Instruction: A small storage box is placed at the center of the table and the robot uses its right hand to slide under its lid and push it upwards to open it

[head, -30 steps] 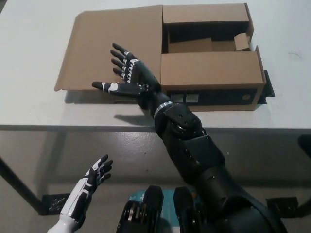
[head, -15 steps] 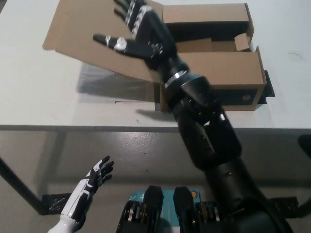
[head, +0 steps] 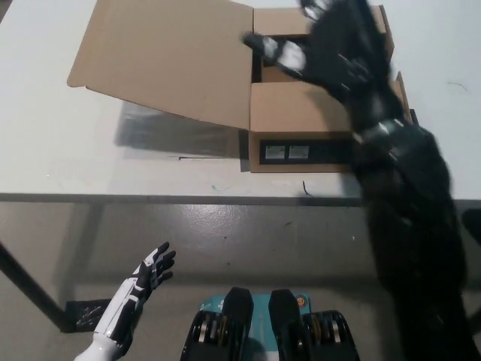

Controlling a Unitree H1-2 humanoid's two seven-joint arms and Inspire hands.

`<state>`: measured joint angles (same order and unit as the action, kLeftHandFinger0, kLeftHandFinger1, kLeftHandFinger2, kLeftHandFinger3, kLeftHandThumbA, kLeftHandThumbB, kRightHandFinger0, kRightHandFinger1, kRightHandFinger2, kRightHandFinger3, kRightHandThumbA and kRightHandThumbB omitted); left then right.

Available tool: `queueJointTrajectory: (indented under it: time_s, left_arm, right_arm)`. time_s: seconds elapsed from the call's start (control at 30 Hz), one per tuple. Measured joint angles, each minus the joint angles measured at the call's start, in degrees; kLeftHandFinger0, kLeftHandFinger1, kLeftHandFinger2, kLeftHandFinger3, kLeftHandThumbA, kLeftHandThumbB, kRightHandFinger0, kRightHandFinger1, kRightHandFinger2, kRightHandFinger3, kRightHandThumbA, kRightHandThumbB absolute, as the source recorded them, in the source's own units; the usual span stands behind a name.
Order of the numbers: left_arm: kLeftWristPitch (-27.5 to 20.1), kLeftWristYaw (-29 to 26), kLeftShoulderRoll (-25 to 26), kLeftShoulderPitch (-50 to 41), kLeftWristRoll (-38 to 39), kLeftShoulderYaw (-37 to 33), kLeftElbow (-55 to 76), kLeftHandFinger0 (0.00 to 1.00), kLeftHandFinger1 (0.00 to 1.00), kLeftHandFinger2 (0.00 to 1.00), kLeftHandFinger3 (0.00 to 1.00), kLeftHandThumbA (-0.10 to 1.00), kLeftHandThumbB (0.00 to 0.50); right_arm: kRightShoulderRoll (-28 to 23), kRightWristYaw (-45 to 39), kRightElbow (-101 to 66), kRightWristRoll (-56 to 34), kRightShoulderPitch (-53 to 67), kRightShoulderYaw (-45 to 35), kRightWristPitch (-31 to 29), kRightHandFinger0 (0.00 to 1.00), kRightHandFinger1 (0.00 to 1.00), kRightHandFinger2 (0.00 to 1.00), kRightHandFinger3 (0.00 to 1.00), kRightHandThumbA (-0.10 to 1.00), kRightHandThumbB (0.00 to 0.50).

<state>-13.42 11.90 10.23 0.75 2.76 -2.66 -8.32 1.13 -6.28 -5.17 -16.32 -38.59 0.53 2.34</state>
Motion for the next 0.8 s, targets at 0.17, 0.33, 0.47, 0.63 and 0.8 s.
queueJointTrajectory:
  time_s: [0.17,0.33,0.47,0.63,0.8]
  left_arm:
    - [0.0,0.0,0.0,0.01,0.01,0.01,-0.1,1.0,1.0,1.0,1.0,1.0,0.332]
    - [-0.02,0.01,0.0,0.0,0.02,0.02,-0.12,1.0,1.0,1.0,1.0,1.0,0.314]
    - [-0.03,0.03,0.0,0.08,0.05,0.03,-0.17,1.0,1.0,1.0,1.0,1.0,0.322]
    - [-0.03,0.02,-0.01,0.08,0.04,0.03,-0.16,1.0,1.0,1.0,1.0,1.0,0.315]
    - [-0.07,0.02,0.0,-0.04,0.07,0.07,-0.17,1.0,1.0,1.0,1.0,1.0,0.341]
  right_arm:
    - [-4.96,-0.24,-10.62,0.04,13.43,-1.61,-0.03,1.0,1.0,1.0,1.0,1.0,0.339]
    - [-10.64,-1.09,-20.76,0.25,29.63,-4.92,-2.63,1.0,1.0,1.0,1.0,1.0,0.33]
    - [-13.37,-1.87,-21.9,0.79,37.44,-6.2,-6.16,1.0,1.0,1.0,1.0,1.0,0.282]
    - [-12.95,-2.45,-15.56,2.05,39.83,-5.39,-10.86,1.0,1.0,1.0,1.0,1.0,0.336]
    - [-10.78,-2.86,-4.19,3.81,39.81,-3.29,-15.21,1.0,1.0,1.0,1.0,1.0,0.25]
